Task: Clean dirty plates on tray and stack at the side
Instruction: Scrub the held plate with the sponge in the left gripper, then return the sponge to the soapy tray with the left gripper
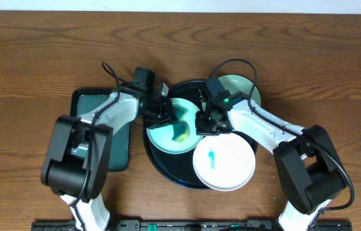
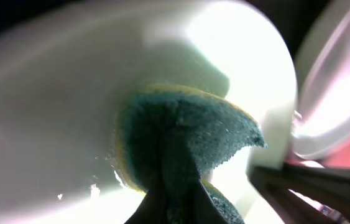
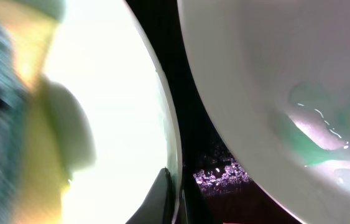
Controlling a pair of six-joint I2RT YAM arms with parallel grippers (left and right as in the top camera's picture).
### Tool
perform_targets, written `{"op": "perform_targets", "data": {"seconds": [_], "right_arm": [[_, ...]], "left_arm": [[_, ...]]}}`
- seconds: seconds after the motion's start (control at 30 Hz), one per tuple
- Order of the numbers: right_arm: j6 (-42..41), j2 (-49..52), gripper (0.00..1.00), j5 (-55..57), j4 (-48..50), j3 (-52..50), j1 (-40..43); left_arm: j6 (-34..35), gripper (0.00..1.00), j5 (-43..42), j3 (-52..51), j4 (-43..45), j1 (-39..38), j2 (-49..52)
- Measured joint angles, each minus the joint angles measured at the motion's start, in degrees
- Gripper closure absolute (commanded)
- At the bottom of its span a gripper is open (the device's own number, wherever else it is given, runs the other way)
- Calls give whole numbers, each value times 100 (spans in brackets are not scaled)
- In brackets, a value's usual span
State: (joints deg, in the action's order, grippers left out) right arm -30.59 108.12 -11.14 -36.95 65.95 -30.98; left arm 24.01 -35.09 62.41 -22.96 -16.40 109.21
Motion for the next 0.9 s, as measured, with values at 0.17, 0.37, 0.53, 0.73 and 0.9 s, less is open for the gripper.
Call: {"op": "perform_targets", "data": {"seconds": [0.17,0.37,0.53,0.73,0.9], "right_arm": [[-2,0,99,0,2,0,0],[0,0,99,-4,9,0,0],[0,-2,99,-44,20,0,-2],[2,0,99,-74,4,-2,-22],[2,0,99,-83,2,-7,-22]], "left_arm": [[-245,93,1215,0,-219,17,-367],[-461,93,2087,61,-813,20,-573],[-527,93,2396,83,-1084,20,-658],[-586,93,2789,57,-1408,-76,-1233],[-586,93,3195,57,-1891,7,-2149]]}}
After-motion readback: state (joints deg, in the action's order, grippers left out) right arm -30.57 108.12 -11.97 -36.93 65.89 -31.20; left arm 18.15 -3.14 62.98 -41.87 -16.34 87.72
